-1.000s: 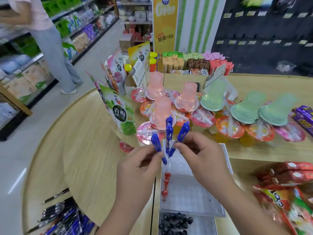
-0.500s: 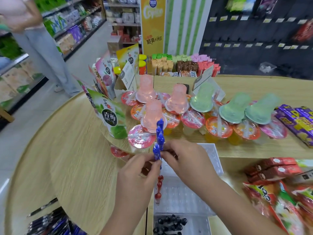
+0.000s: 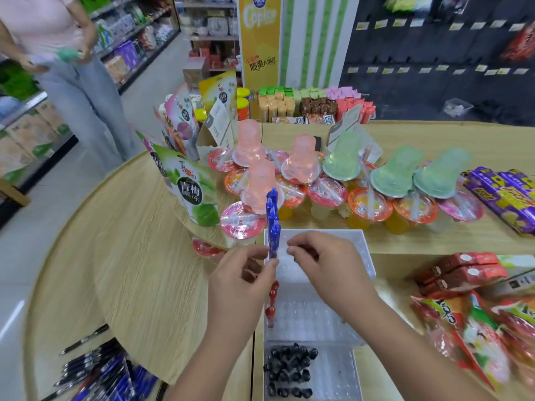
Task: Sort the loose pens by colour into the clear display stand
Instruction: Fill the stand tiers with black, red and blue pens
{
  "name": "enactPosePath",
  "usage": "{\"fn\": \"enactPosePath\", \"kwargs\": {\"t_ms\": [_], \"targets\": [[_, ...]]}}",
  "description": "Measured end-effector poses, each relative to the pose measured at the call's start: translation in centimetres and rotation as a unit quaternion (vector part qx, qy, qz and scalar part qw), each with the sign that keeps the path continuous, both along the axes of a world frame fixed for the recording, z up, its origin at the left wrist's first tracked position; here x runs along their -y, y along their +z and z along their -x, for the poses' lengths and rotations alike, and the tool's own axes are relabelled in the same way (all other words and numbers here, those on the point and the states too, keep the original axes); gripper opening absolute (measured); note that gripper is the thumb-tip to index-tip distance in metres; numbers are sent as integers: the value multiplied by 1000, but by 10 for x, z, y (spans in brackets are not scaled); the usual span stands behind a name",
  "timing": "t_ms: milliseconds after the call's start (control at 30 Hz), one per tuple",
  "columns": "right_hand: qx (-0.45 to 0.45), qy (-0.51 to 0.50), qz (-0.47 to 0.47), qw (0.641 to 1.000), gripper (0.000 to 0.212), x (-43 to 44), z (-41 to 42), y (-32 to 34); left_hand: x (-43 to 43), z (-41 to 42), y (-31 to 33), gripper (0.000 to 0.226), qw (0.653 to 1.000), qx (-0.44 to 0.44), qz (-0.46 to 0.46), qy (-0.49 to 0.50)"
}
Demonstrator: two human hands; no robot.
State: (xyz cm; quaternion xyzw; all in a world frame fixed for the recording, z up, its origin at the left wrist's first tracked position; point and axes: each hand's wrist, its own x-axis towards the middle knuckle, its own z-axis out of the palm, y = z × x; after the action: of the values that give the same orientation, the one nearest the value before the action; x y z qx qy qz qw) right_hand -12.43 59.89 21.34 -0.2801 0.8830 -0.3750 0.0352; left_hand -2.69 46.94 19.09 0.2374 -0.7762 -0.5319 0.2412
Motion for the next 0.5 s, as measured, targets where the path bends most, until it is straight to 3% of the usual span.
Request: {"fn": "enactPosePath", "kwargs": {"t_ms": [133, 267, 400, 500], "targets": [[29, -33, 43, 998, 6, -26, -33, 3, 9, -18, -1, 21, 1000, 6, -17, 4], [138, 0, 114, 984, 19, -43, -92, -9, 20, -61, -13, 17, 998, 30, -31, 38], [235, 26, 131, 963, 1, -47, -151, -41, 23, -117, -41, 18, 994, 57, -59, 77], [280, 45, 85, 955, 18, -45, -188, -83, 23, -157, -76, 20, 987, 101, -69, 105]]}}
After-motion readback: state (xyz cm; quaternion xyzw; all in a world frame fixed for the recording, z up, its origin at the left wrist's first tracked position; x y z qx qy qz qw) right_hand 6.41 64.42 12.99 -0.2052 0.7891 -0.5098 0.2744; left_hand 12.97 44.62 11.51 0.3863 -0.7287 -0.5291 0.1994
